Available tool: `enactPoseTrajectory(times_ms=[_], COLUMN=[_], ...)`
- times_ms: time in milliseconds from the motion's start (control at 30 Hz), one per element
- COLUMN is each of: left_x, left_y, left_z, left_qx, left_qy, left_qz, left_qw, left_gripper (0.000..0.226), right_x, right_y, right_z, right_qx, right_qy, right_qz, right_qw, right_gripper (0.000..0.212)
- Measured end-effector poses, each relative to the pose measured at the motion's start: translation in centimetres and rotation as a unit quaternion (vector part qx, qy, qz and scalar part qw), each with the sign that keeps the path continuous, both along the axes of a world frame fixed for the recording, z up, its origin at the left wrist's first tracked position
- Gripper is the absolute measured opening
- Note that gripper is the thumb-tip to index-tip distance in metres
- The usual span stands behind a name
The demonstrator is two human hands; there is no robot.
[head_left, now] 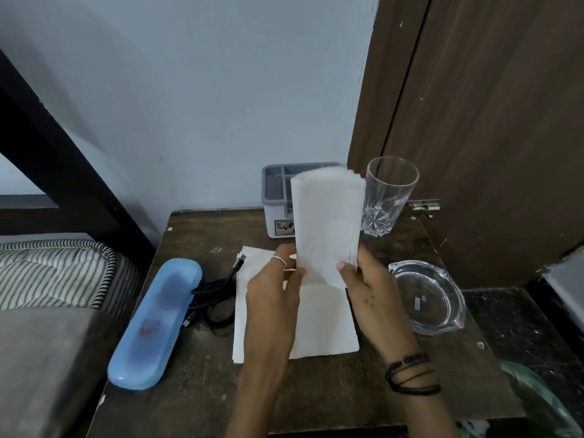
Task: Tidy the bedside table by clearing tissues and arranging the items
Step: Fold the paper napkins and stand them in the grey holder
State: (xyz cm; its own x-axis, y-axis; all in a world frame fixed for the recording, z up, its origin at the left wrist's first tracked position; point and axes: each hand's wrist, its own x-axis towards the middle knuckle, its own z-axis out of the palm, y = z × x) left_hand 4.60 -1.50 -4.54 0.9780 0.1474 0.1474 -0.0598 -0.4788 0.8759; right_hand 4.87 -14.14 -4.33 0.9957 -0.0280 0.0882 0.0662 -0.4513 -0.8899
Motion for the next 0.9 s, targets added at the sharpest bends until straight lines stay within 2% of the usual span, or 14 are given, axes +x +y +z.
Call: enactPoseTrajectory(times_ms=[167, 300, 433, 533, 700, 900], left_x=[4.4, 10.6, 14.3, 15.1, 15.1, 15.0], left_y=[0.2, 0.5, 0.7, 1.2, 1.5, 1.6], left_z=[3.6, 5.3, 4.8, 3.8, 4.0, 4.5], left_qx=[0.025, 0.053, 0.069, 0.096, 0.157, 0.203], left_qy=[-0.079, -0.115, -0.099, -0.087, -0.079, -0.044], left_qz=[-0.011, -0.008, -0.006, -0.011, -0.018, -0.023], left_qw=[0.997, 0.992, 0.993, 0.991, 0.984, 0.978], left_gripper=[0.038, 0.041, 0.064, 0.073, 0.076, 0.068], right_x=[4.5, 10.0, 13.6, 14.5, 15.0, 14.6], right_y=[0.6, 0.7, 0.5, 0.8, 0.8, 0.6], right_z=[3.9, 5.7, 5.3, 4.9, 4.6, 4.0], right_qx=[-0.001, 0.002, -0.122, -0.207, -0.206, -0.172], right_qy=[-0.101, -0.119, -0.111, -0.121, -0.114, -0.069], right_qz=[-0.004, -0.052, -0.081, -0.074, -0.047, -0.031], right_qw=[0.995, 0.992, 0.983, 0.968, 0.971, 0.982], right_gripper=[0.026, 0.021, 0.011, 0.007, 0.006, 0.012])
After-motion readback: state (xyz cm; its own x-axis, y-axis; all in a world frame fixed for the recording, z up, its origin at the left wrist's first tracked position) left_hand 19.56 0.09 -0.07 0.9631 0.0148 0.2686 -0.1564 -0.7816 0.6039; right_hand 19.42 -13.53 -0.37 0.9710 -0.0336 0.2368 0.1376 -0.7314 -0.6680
